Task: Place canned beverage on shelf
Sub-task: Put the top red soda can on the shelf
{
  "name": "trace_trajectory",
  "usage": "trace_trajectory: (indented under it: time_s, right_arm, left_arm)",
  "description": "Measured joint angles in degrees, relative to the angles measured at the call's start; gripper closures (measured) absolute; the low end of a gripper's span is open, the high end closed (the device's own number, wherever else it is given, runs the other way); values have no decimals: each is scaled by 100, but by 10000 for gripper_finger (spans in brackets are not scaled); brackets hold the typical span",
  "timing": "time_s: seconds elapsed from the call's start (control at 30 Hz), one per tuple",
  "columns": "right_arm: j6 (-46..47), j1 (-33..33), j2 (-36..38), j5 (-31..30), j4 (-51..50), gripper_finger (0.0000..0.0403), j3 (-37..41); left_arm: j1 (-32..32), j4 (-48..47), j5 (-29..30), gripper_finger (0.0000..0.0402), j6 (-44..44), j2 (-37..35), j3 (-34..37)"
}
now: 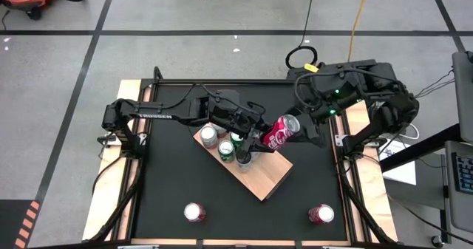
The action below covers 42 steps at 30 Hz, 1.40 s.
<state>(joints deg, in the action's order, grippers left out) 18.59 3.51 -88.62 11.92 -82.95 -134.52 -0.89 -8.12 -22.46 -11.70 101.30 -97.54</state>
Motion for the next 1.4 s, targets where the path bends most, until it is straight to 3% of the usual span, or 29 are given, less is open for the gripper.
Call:
trace_trajectory:
  time_s: [0.77, 0.9, 1.13, 1.4]
  right_arm:
    - [-6, -1, -175, 2, -70, 132, -4]
    - [18, -4, -147, 56, -77, 130, -4]
    - [89, -4, -171, -22, -184, 132, 7]
    - [316, 0, -125, -17, -529, 131, 4]
  left_arm:
    - [5, -33, -44, 107, -229, 0, 4]
    - [32, 33, 168, 82, -719, -2, 4]
    - [221, 36, 1081, 12, -838, -22, -3]
    - [225, -96, 1006, 9, -1076, -310, -7]
